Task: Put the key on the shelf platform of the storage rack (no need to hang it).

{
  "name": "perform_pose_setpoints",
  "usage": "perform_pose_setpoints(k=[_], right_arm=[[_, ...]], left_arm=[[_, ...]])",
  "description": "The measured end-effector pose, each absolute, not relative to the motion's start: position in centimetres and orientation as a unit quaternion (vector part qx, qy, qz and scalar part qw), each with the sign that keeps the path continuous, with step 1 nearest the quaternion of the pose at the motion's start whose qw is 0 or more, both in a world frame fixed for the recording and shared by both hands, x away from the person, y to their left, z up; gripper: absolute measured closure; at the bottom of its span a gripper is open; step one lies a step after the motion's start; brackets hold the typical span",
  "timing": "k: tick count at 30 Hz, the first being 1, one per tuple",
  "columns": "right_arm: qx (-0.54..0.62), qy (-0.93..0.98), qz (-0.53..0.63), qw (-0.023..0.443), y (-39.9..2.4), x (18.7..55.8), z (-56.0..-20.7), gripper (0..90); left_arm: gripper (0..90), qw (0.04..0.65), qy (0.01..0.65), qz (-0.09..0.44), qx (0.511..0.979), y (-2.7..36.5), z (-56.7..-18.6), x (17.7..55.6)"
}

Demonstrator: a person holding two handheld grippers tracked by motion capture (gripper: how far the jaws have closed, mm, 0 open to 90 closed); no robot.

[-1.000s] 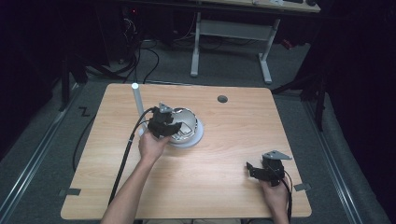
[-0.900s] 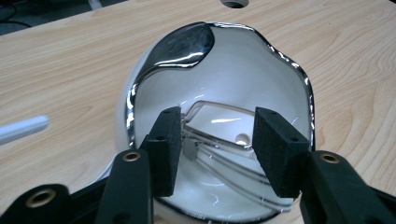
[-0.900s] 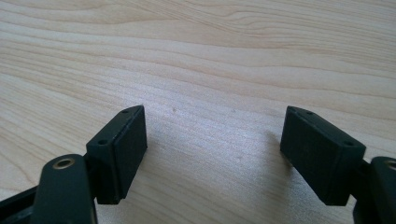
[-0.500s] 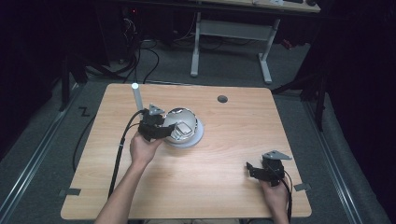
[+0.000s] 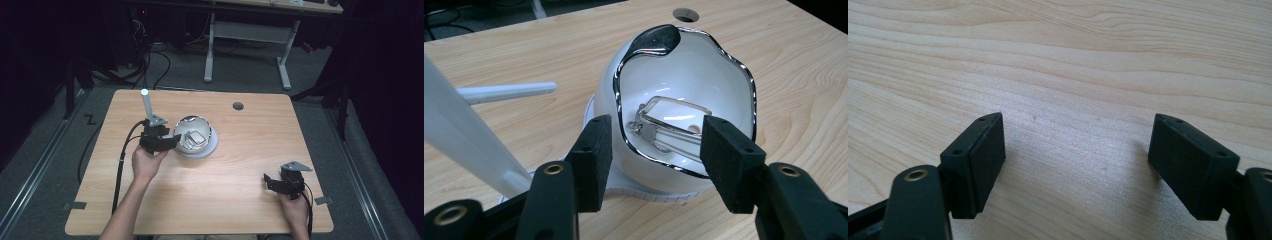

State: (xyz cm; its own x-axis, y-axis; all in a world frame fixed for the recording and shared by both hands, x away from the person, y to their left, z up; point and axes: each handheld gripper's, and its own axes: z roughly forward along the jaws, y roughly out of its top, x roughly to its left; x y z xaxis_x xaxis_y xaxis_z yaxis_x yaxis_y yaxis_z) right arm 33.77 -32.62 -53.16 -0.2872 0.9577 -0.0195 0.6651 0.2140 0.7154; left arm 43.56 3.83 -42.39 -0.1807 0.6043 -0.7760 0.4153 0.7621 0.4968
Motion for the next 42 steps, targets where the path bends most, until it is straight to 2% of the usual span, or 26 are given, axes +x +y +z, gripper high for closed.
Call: perform_pose_setpoints(k=[42], right_arm=[[0.548,0.741,0.306,0.239,-32.6,33.8,-53.2,23.2]], left_arm=[[46.4,0.558,0.77,0.1,0.292,9.0,-41.6,40.9]])
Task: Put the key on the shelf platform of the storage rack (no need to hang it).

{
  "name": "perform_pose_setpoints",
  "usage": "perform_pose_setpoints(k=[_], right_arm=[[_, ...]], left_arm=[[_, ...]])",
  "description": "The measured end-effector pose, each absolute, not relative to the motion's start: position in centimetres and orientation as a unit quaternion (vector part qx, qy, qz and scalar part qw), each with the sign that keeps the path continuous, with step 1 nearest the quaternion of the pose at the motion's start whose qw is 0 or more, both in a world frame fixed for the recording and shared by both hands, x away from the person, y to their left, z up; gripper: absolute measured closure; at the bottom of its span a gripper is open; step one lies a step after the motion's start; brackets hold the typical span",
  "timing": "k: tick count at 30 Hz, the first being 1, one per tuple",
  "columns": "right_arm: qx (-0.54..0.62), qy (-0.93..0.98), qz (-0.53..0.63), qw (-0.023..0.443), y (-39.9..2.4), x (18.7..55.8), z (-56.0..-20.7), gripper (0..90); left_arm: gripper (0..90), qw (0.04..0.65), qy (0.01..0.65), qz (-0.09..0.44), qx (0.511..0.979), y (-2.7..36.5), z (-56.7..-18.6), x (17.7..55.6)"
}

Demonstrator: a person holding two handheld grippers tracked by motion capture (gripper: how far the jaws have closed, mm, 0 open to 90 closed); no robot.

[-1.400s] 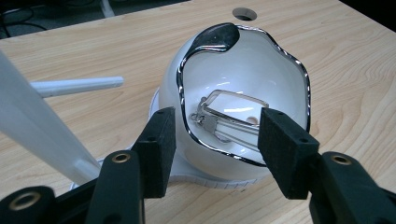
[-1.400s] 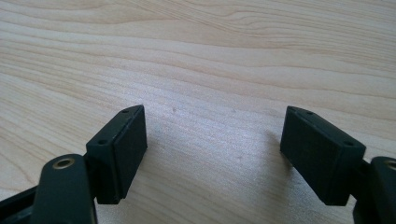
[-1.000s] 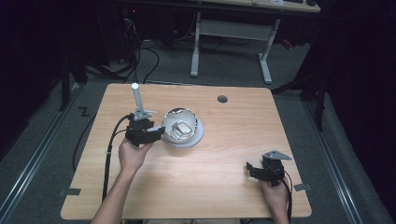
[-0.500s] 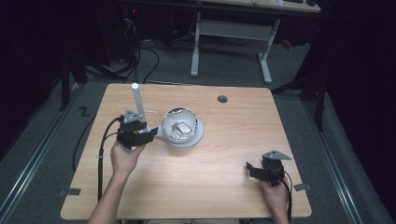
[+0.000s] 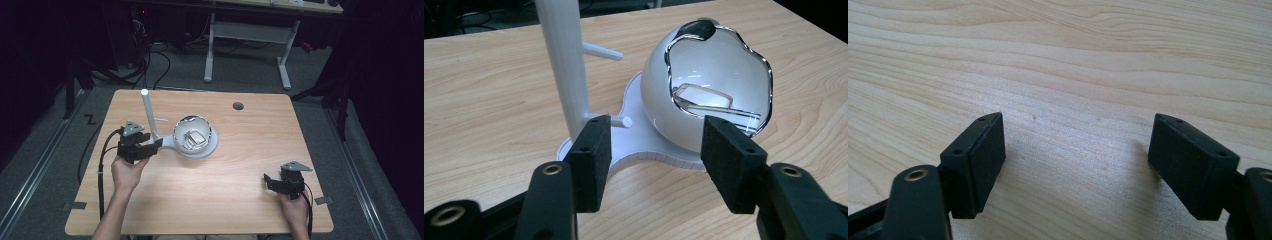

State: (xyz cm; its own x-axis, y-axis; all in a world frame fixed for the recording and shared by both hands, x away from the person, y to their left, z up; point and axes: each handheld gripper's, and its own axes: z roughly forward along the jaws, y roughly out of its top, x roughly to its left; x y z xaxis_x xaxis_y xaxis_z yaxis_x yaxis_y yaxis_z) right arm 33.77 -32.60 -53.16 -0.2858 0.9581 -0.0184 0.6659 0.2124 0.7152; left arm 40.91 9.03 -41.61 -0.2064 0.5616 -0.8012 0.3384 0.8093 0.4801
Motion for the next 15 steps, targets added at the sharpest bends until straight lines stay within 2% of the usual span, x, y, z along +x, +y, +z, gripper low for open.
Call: perform_pose_setpoints(k=[15], right_arm=[[0.547,0.741,0.306,0.239,-32.6,33.8,-53.2,23.2]], left_arm=[[46.3,0.561,0.775,0.103,0.273,10.8,-41.7,40.2]])
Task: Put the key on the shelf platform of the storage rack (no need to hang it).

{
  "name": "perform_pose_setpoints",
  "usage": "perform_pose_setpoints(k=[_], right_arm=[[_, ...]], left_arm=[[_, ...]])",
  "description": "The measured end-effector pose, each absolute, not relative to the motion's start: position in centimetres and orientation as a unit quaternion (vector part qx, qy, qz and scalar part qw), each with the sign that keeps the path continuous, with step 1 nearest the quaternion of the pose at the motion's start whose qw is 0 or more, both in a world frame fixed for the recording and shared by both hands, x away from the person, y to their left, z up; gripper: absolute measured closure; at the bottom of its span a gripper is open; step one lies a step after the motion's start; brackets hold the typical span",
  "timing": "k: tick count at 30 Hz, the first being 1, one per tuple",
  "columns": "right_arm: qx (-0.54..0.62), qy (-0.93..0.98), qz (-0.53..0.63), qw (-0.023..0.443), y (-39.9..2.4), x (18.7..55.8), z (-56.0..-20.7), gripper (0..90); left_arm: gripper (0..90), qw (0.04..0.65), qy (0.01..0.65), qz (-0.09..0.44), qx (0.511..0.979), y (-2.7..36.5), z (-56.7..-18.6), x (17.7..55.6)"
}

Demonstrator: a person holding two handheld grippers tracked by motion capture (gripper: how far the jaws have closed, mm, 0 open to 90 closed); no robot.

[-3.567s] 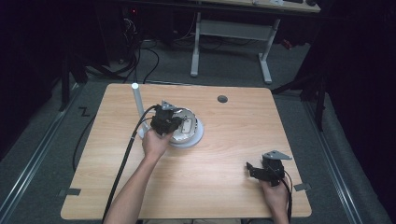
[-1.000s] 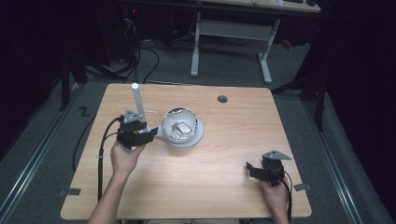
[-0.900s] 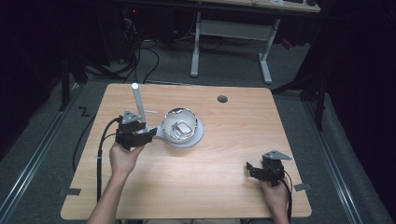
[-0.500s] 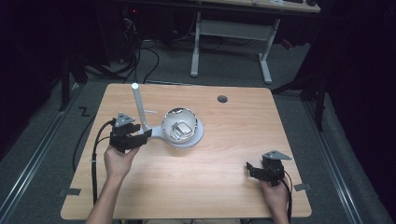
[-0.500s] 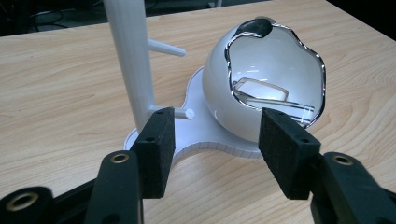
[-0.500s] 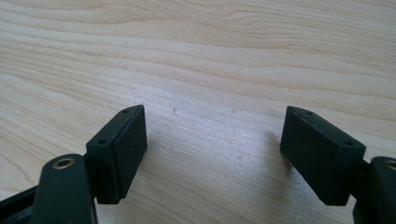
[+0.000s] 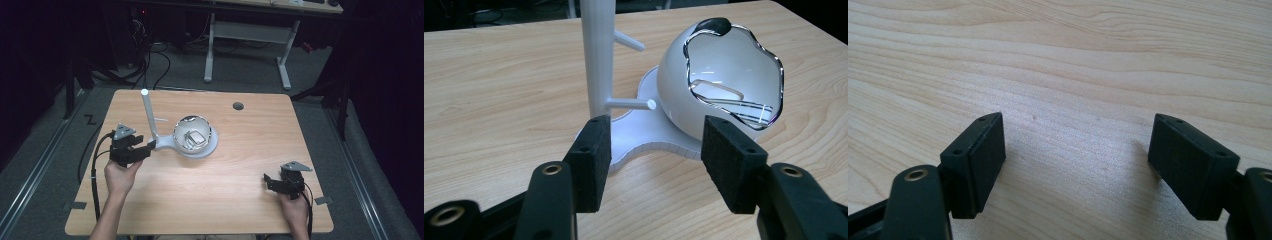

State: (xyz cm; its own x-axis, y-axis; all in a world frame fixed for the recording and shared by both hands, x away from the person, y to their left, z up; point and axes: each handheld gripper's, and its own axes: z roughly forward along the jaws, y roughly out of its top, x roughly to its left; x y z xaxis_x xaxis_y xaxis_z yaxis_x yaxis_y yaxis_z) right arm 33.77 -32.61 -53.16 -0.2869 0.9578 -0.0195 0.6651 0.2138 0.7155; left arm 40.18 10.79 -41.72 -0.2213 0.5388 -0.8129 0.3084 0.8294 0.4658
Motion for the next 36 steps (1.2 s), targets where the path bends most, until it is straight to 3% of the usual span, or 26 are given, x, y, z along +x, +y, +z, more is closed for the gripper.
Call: perform_pose_setpoints(k=[36], right_arm=[[0.547,0.741,0.306,0.239,-32.6,33.8,-53.2,23.2]], left_arm=[[45.9,0.553,0.788,0.105,0.248,13.4,-43.3,38.4]])
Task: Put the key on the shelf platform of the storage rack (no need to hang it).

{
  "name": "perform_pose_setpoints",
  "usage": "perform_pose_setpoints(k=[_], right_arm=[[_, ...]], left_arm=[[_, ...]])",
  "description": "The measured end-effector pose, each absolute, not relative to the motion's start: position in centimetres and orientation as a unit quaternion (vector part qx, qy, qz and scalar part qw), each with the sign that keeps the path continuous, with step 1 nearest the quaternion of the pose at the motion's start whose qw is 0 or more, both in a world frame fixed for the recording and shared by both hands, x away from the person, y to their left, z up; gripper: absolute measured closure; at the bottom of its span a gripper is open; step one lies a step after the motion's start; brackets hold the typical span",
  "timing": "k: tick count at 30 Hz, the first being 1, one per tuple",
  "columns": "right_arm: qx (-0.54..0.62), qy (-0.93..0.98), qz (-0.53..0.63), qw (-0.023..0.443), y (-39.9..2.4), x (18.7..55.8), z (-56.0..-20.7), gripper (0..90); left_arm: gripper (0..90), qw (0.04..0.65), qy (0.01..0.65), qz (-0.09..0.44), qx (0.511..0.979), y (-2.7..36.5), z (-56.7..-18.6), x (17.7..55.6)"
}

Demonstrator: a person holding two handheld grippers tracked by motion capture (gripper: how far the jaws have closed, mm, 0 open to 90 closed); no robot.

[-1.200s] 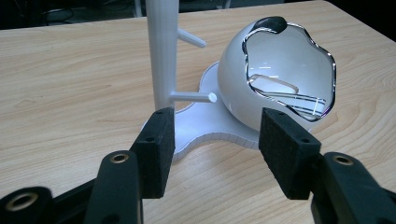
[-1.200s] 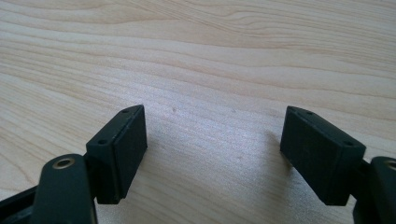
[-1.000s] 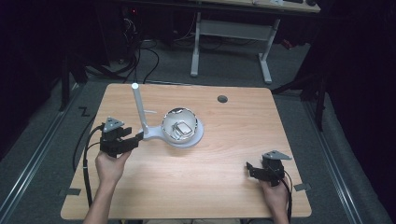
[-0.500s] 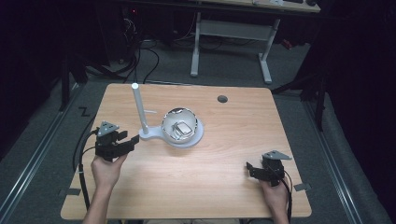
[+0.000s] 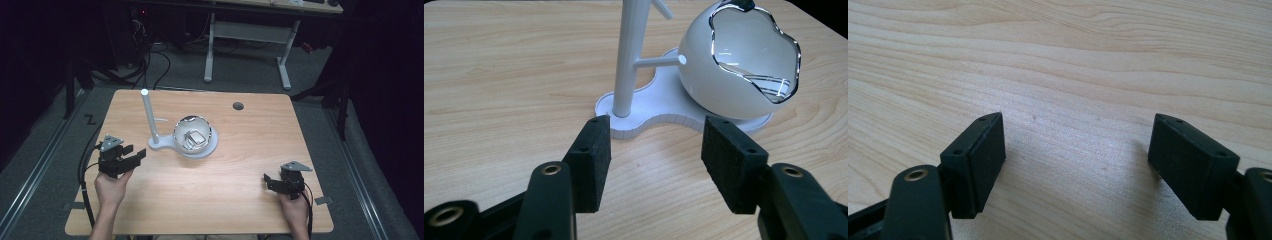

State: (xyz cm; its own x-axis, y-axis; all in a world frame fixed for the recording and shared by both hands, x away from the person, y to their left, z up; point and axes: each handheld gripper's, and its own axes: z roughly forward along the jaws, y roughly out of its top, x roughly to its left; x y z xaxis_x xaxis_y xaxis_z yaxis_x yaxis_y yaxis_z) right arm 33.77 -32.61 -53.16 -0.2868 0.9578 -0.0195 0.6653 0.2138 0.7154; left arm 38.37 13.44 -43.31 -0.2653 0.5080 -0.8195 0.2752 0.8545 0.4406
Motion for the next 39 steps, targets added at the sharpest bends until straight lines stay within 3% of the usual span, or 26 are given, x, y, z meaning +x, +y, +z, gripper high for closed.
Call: perform_pose_setpoints(k=[39], right_arm=[[0.547,0.741,0.306,0.239,-32.6,33.8,-53.2,23.2]], left_arm=[[45.6,0.53,0.809,0.084,0.24,13.4,-47.0,36.8]])
